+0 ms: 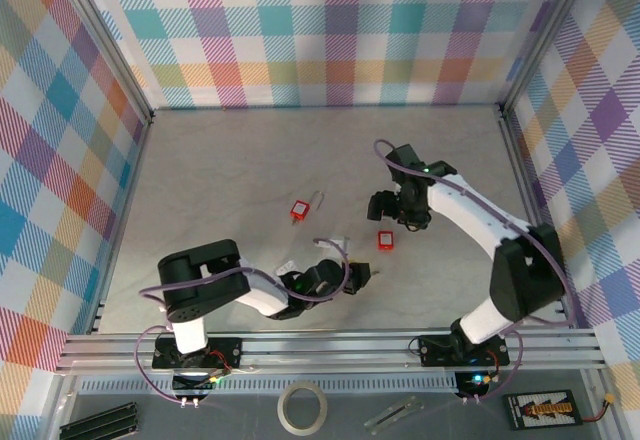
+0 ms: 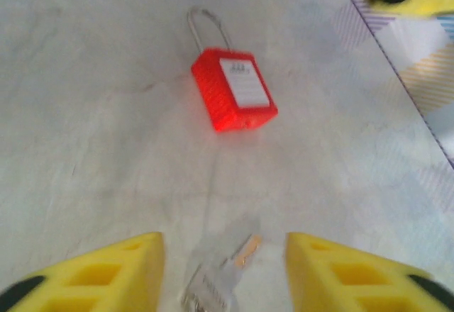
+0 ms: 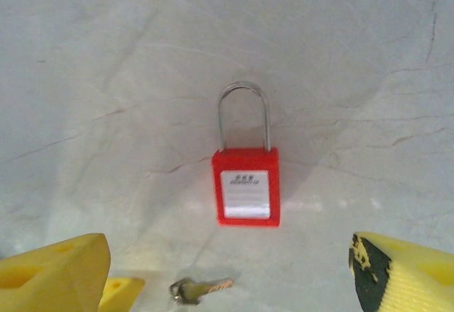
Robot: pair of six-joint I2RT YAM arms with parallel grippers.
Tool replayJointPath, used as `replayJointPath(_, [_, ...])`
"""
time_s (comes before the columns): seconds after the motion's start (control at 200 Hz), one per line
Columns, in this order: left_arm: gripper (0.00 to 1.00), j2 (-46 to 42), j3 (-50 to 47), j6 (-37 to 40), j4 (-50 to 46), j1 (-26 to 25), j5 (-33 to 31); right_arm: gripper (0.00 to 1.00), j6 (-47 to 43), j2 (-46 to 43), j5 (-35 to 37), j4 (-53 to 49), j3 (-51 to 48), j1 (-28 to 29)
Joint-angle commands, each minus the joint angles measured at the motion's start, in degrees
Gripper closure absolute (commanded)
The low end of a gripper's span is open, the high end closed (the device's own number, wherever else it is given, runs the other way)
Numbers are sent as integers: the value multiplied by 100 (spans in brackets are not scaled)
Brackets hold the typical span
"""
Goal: Unlock with the key
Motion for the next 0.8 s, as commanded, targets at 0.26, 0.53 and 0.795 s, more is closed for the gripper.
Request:
replayJointPath(0.26, [9, -3571, 210, 1627, -3293, 202, 446, 20, 2491, -2002, -1173, 1020, -2206, 796])
replayJointPath(0.53, [9, -3803, 364, 1949, -3682, 718, 773, 33, 3067, -390, -623, 1057, -1604, 1705])
replayJointPath(0.795, [10, -4014, 82, 1845, -3766, 792, 667, 48, 2945, 366, -153, 653, -1337, 1940])
